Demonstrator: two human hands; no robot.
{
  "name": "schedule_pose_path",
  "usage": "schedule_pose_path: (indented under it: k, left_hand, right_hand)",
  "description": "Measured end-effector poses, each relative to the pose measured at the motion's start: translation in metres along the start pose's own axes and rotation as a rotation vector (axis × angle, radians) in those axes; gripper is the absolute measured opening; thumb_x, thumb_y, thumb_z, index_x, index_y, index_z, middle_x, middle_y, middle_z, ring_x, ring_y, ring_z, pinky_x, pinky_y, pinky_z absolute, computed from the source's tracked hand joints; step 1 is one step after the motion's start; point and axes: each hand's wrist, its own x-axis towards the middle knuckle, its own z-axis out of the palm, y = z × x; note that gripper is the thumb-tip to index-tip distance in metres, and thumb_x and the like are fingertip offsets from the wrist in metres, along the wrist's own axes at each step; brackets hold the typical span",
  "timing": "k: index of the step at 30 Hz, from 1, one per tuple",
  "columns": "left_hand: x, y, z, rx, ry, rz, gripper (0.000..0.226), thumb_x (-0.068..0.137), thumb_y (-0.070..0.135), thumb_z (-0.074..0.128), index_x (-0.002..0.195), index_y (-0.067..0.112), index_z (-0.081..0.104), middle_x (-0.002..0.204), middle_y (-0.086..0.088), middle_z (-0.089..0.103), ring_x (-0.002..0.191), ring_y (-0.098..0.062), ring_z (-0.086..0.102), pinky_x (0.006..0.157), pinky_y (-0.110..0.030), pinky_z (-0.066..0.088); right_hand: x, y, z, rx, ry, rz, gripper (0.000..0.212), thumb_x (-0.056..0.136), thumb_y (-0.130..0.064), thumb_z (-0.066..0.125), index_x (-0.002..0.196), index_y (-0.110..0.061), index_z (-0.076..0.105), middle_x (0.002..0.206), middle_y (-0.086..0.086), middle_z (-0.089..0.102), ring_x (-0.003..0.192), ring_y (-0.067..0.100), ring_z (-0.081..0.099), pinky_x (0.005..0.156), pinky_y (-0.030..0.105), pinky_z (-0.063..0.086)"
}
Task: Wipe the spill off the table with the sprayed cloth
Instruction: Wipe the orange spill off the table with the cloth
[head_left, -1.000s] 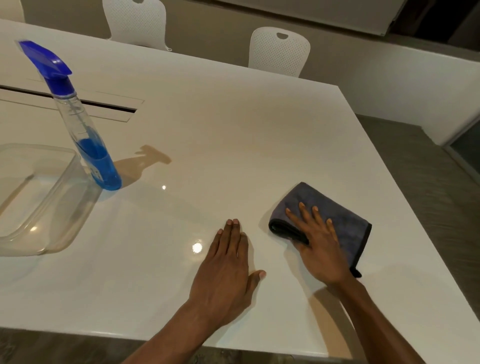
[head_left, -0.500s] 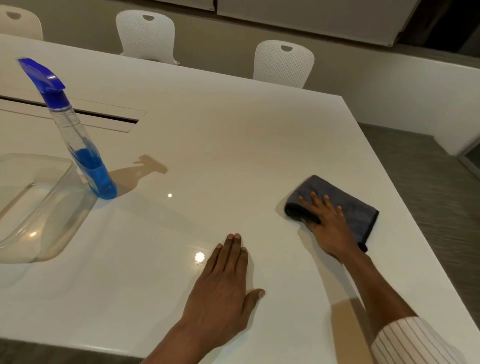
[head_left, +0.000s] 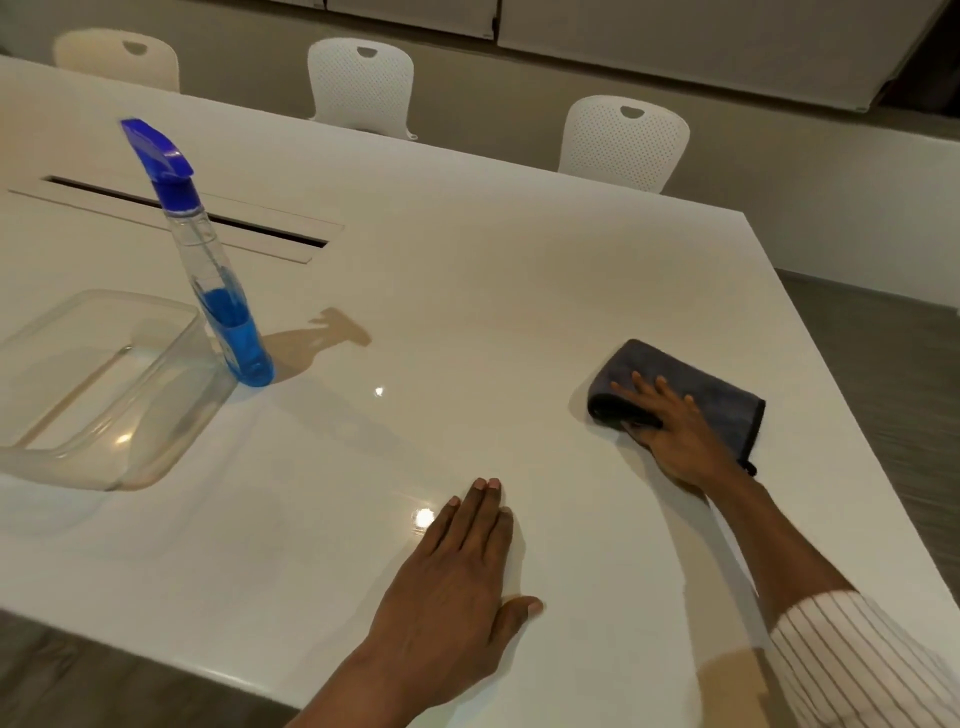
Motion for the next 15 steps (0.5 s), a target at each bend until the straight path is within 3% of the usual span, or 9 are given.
schedule_pose_path:
  k: [3,5,7,11,15]
  left_hand:
    - [0.000,0.000,-0.005,-0.011,-0.047,-0.028,0.087,0.105,0.072,0.029,0.156,0.004,0.047,0.170,-0.016,0.031,0.158,-0.029,0.029,0.122,-0.050,0.038]
    - [0.003,-0.002,-0.012,-0.040,-0.069,-0.044,0.097,0.102,0.079,0.027,0.165,0.005,0.027,0.176,-0.013,0.004,0.164,-0.028,0.003,0.131,-0.048,0.010]
    - [0.004,-0.008,-0.019,-0.078,-0.096,-0.079,0.104,0.099,0.084,0.023,0.168,0.007,0.006,0.175,-0.009,-0.018,0.162,-0.023,-0.022,0.130,-0.039,-0.011]
    - [0.002,-0.025,-0.025,-0.066,-0.071,-0.159,0.105,0.098,0.086,0.020,0.169,0.011,0.000,0.176,-0.005,-0.021,0.160,-0.019,-0.026,0.130,-0.035,-0.013]
    - [0.000,-0.028,-0.025,-0.078,-0.088,-0.167,0.102,0.100,0.084,0.020,0.169,0.013,-0.002,0.174,-0.003,-0.024,0.160,-0.019,-0.028,0.133,-0.041,-0.005]
  right_hand:
    - [0.035,-0.023,0.008,-0.013,-0.025,-0.075,0.057,0.108,-0.034,0.050,0.154,-0.052,0.021,0.174,-0.009,0.011,0.162,0.026,0.004,0.128,0.057,0.003]
    - [0.035,-0.044,0.016,0.018,-0.074,-0.180,0.060,0.107,-0.031,0.054,0.157,-0.050,0.025,0.174,-0.011,0.011,0.162,0.022,0.001,0.129,0.056,0.002]
    - [0.022,-0.058,0.023,0.057,-0.108,-0.282,0.062,0.106,-0.029,0.056,0.157,-0.049,0.028,0.173,-0.013,0.012,0.161,0.017,-0.003,0.128,0.050,-0.002]
    - [0.008,-0.052,0.024,0.197,-0.146,-0.359,0.063,0.103,-0.020,0.062,0.155,-0.045,0.037,0.170,-0.019,0.020,0.160,0.009,-0.001,0.127,0.038,-0.006]
    - [0.057,-0.046,0.015,0.203,-0.128,-0.298,0.059,0.104,-0.017,0.059,0.153,-0.045,0.042,0.169,-0.014,0.025,0.161,0.016,0.007,0.130,0.053,0.001]
